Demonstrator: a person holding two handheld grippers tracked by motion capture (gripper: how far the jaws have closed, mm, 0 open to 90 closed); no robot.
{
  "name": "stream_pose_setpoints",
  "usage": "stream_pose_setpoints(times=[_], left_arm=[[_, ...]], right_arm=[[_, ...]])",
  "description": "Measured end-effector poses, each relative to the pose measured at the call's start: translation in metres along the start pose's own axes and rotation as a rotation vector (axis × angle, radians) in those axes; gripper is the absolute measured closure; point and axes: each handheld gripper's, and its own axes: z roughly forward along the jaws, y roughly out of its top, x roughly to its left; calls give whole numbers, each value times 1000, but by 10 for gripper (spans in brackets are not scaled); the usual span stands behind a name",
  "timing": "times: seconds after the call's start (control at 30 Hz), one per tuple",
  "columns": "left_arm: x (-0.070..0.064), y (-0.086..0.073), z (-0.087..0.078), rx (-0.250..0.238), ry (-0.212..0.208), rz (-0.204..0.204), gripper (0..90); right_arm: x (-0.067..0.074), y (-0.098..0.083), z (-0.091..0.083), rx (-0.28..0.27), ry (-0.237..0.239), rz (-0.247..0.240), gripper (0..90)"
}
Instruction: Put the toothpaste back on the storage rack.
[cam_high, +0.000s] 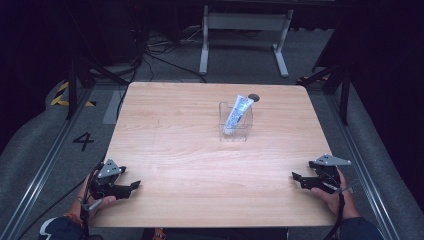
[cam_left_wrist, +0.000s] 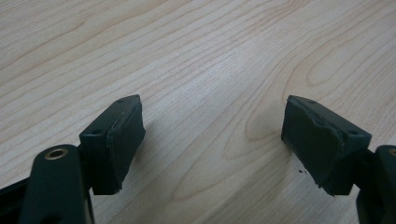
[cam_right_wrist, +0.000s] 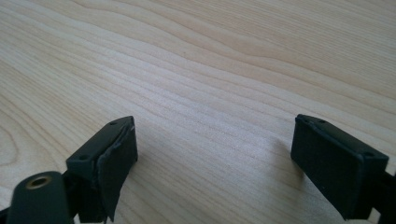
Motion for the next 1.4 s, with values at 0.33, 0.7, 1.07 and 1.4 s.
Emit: stream_pose_setpoints(times=[0.33,0.7,1.07,1.4], left_arm=[[0,2,3,5,-3,-2,159],[-1,4,6,10,-6,1,129],[1,5,6,12,1,20,121],[-3,7,9,17,18,-22,101]], right_arm=[[0,0,0,-1,6,-5,150],[0,0,0,-1,5,-6,150],[0,0,0,-1,6,-5,150],[0,0,0,-2,5,-7,152]])
